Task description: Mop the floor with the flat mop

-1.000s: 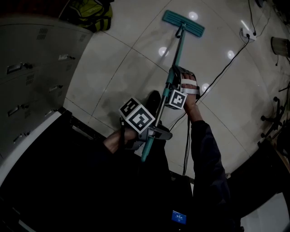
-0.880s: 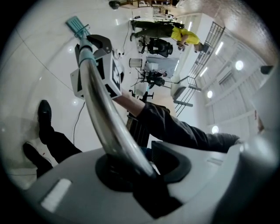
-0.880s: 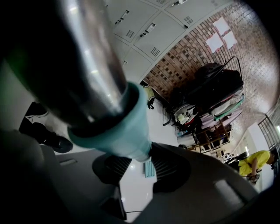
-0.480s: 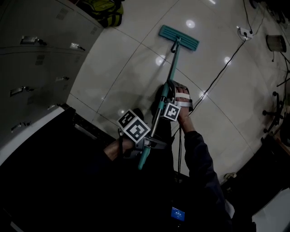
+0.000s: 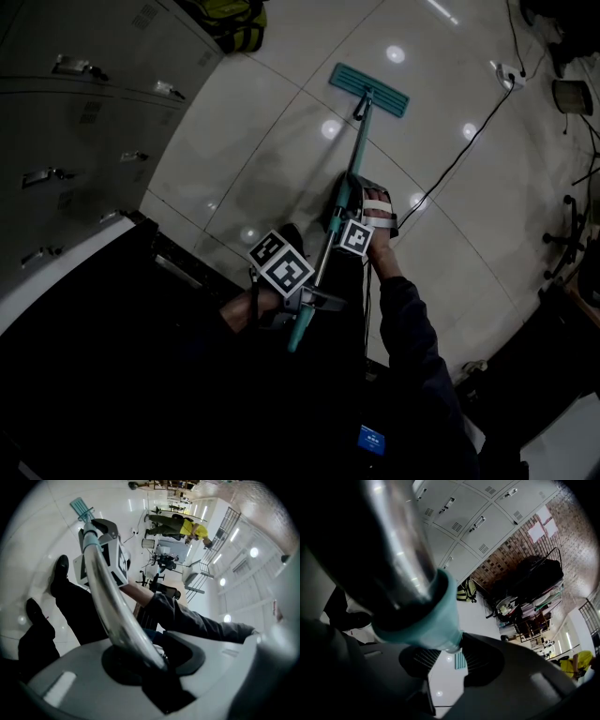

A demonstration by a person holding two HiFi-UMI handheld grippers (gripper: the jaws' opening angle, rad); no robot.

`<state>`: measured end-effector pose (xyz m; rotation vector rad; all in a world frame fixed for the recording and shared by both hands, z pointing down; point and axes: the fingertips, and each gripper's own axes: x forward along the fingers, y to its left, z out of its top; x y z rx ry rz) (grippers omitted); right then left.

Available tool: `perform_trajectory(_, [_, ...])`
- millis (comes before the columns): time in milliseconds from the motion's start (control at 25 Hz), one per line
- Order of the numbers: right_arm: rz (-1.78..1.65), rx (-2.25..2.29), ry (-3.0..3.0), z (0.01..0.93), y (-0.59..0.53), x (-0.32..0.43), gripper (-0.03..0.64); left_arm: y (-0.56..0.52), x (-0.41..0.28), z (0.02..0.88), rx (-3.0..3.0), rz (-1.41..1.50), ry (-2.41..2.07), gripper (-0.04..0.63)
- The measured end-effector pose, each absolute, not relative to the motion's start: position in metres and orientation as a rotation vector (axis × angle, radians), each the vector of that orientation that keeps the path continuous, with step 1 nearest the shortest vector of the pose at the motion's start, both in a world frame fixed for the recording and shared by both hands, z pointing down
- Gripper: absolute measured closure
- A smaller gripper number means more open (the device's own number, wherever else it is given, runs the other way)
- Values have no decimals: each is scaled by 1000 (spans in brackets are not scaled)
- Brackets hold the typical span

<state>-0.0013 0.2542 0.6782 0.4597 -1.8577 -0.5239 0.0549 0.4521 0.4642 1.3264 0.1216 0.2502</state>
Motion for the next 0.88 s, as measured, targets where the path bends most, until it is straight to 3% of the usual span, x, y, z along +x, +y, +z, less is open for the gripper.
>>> perform_trajectory(360, [-540, 490, -1846, 689, 169, 11, 474, 375, 64, 480, 1355, 288, 143, 447])
perform_trajectory(880, [-544, 470, -1887, 679, -47, 65, 473, 152, 130, 466, 1337, 226, 104, 447])
